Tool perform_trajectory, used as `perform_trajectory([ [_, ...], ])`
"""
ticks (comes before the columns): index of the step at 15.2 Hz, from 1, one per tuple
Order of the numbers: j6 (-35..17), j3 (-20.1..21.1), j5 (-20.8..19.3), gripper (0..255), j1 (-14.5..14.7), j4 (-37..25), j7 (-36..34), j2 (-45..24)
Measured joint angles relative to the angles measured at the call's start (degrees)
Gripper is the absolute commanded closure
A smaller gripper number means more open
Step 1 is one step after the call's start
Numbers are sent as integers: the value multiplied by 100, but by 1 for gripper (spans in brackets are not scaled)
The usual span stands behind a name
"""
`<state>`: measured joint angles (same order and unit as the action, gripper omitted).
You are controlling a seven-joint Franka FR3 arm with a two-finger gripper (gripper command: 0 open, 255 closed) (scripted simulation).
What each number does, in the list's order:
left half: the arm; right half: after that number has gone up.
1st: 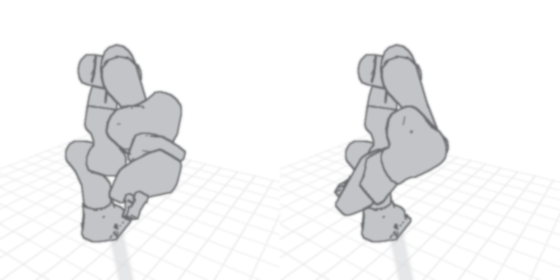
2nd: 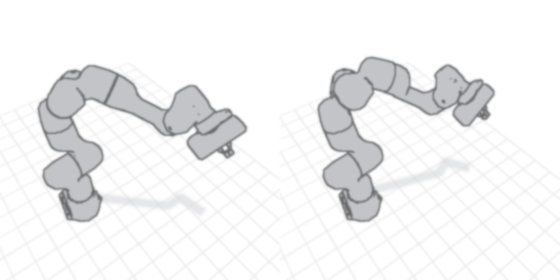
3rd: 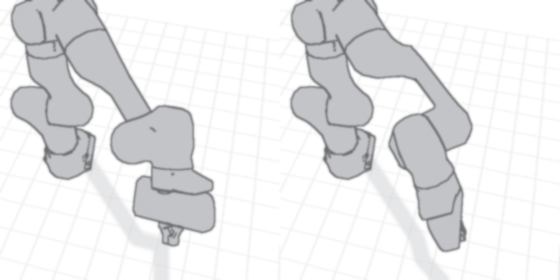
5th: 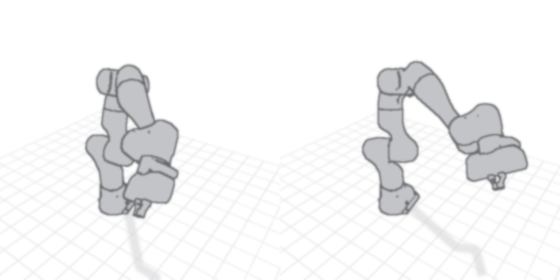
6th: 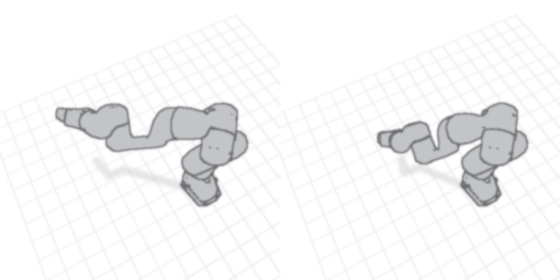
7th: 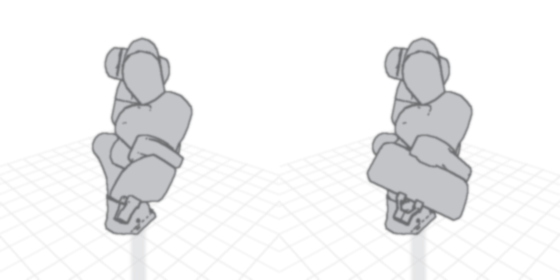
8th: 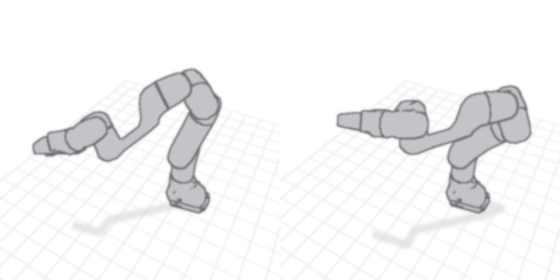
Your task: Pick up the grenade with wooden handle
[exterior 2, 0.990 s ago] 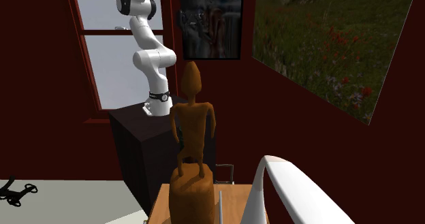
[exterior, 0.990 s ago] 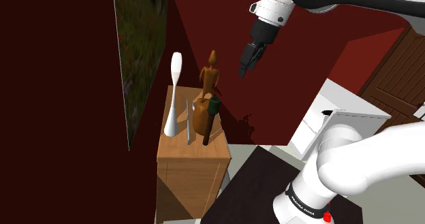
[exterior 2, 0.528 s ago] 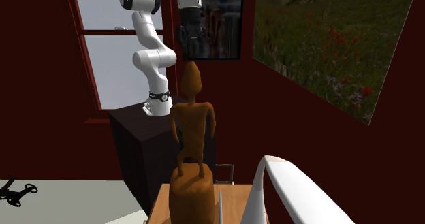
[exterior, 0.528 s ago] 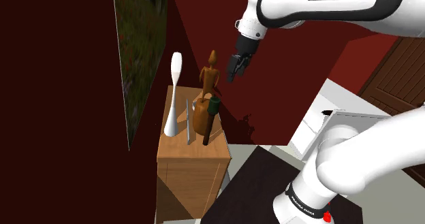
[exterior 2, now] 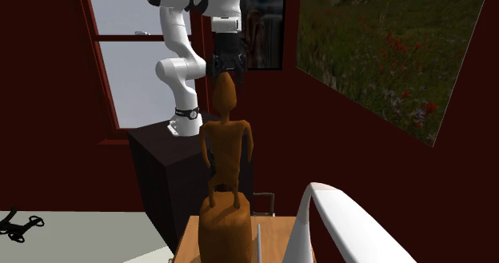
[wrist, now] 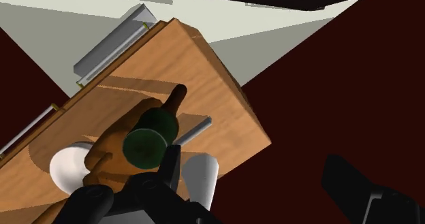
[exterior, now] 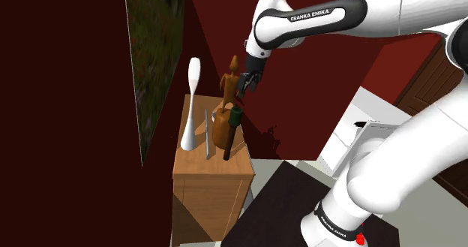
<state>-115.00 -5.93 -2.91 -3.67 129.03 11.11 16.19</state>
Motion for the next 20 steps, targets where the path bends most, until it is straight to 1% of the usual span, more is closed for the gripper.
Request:
perform_trajectory([
  [1, -119, -34, -16, 0, -24, -7, 25, -158],
  [3, -313, -109, -28, 0, -70, -215, 96, -625],
  [8, -649, -268, -33, 0, -196, -688, 252, -1595],
  [12, -862, -365, 9, 0, -312, -1207, 380, -2458],
  [14, -875, -403, 41, 0, -378, -1555, 446, -2880],
  [20, -1255, -408, 92, 0, -432, -1584, 487, -3319],
])
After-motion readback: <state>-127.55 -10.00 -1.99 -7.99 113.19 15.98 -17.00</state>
